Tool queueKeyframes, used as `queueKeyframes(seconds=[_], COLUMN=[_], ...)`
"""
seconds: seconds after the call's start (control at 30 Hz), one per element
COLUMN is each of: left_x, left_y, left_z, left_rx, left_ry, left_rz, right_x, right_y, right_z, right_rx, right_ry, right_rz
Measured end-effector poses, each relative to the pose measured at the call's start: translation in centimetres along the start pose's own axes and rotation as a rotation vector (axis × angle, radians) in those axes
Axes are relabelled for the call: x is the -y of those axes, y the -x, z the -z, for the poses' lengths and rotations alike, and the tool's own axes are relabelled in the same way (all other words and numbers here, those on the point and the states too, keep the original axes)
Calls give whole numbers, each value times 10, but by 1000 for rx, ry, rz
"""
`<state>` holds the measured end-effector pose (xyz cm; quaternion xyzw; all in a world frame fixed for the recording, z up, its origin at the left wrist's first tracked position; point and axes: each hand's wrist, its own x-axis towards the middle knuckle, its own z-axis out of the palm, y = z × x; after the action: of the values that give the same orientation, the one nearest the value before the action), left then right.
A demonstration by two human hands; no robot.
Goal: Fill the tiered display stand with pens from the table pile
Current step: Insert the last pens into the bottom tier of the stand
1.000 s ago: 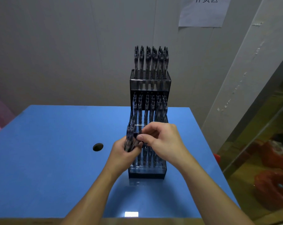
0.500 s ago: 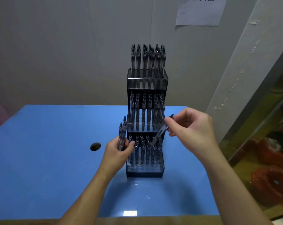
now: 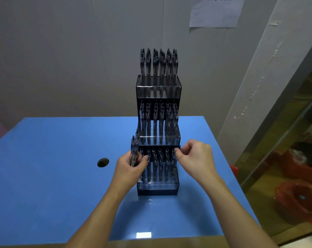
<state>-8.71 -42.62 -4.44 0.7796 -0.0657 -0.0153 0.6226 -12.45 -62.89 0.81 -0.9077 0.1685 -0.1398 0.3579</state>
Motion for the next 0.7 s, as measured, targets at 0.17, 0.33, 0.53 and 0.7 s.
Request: queueKeyframes(seconds=[0.17, 0.33, 0.53, 0.7], left_x=[0, -1, -4, -7], left_y=[1, 2, 2, 1], left_z=[1, 0, -1, -3], left_rx=[-2, -1, -2, -1], left_ry=[-3, 5, 6, 2], left_rz=[8, 4, -1, -19], right_x=[-5, -7, 0, 25], right_y=[2, 14, 15, 14], right_z=[-10, -23, -17, 8], right_rx=[28, 95, 177, 188], right_ry=[70, 171, 283, 195], right_rz=[-22, -49, -62, 37])
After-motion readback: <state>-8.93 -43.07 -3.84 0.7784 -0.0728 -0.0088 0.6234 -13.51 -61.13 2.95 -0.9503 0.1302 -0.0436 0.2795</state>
